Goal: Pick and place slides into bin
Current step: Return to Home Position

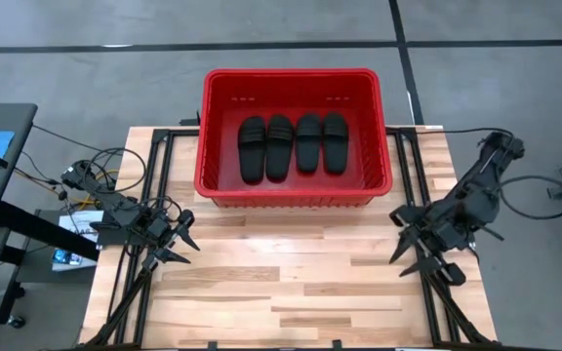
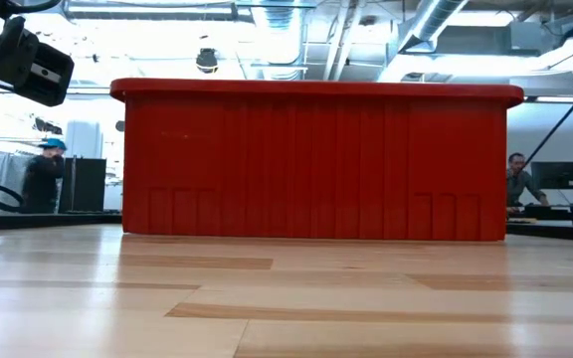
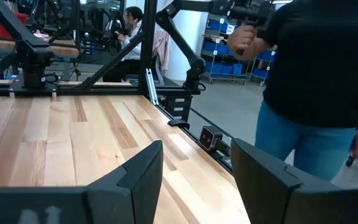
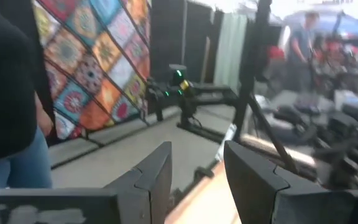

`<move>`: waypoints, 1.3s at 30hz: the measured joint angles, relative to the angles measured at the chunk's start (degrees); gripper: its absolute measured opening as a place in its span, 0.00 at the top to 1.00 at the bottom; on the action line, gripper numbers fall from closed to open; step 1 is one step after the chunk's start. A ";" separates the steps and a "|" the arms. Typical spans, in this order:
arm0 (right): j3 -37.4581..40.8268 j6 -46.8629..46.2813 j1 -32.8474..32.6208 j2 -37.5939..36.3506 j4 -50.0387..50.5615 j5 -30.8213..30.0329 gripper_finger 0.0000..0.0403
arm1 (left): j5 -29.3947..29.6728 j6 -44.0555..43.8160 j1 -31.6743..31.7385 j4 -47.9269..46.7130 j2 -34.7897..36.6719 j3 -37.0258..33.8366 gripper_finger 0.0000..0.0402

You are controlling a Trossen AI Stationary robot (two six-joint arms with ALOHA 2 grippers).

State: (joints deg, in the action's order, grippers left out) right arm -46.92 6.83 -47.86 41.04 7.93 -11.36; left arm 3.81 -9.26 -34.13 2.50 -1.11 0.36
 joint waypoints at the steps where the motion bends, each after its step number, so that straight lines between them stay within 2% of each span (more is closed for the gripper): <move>1: 2.21 0.85 0.00 -1.17 -2.28 0.96 0.66 | 0.00 0.00 0.00 -0.02 -0.01 0.00 0.56; 7: 16.00 2.27 0.65 -7.91 -16.96 2.74 0.66 | 0.01 0.00 0.00 0.00 -0.01 0.00 0.56; 12: 26.60 0.95 4.63 -9.99 -30.20 3.27 0.66 | 0.00 0.00 0.00 0.00 0.01 0.00 0.56; 20: 38.28 -7.41 12.32 -9.82 -44.30 14.07 0.66 | 0.00 0.00 -0.01 -0.02 0.01 0.01 0.56; 29: 46.10 -12.03 16.95 -10.04 -50.45 15.47 0.66 | 0.00 0.00 -0.02 -0.02 0.01 0.02 0.56; 39: 46.52 -13.96 23.05 -16.93 -42.60 27.44 0.66 | 0.02 0.00 -0.02 0.00 0.01 0.00 0.56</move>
State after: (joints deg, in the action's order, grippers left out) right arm -0.40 -7.13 -24.81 24.11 -34.67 16.08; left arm 3.83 -9.26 -34.15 2.50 -1.10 0.36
